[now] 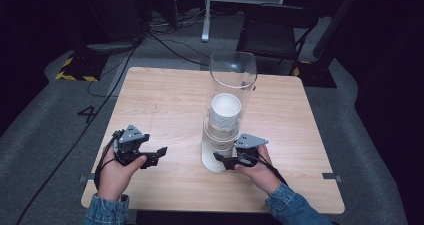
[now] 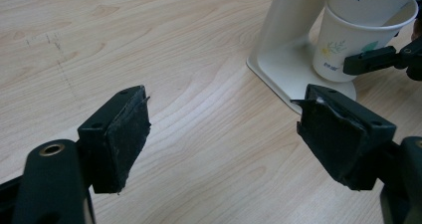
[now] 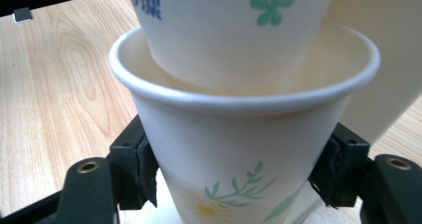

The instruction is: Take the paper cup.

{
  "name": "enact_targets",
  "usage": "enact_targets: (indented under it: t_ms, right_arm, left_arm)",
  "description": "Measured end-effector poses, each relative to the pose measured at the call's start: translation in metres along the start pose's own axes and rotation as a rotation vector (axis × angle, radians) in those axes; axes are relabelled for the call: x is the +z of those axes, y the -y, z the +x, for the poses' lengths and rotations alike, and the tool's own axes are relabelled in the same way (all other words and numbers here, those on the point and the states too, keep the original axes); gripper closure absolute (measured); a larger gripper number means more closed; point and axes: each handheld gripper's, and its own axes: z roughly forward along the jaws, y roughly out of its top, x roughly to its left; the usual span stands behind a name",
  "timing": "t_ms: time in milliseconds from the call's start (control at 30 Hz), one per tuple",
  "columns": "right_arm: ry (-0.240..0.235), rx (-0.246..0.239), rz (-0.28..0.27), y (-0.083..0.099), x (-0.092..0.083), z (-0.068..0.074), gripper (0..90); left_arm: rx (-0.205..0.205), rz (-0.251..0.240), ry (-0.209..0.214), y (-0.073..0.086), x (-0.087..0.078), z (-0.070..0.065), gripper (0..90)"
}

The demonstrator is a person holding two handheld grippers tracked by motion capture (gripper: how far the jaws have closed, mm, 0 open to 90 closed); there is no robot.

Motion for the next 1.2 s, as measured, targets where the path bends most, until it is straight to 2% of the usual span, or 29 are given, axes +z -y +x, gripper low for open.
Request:
enact_targets:
  t_ms: [333, 433, 800, 933, 1200]
  right_arm:
    - [0.015, -0.020, 0.049, 0.004, -0.010, 0.001, 31.2]
    - [0.028, -0.023, 0.071, 0.008, -0.018, -0.002, 31.3]
    - [0.067, -0.010, 0.075, 0.011, -0.045, -0.014, 31.3]
    - [0.078, 0.015, 0.045, 0.009, -0.061, -0.024, 31.3]
    - [0.111, 0.079, -0.027, 0.002, -0.079, -0.045, 31.2]
  left_arm:
    - [0.011, 0.008, 0.017, -0.006, 0.010, 0.000, 20.2]
    - [0.018, 0.013, 0.031, -0.009, 0.015, 0.000, 20.2]
    - [0.029, 0.026, 0.044, -0.015, 0.027, 0.000, 20.1]
    - [0.040, 0.032, 0.033, -0.015, 0.027, 0.000, 20.0]
    - [0.023, 0.034, 0.024, -0.011, 0.025, 0.001, 19.9]
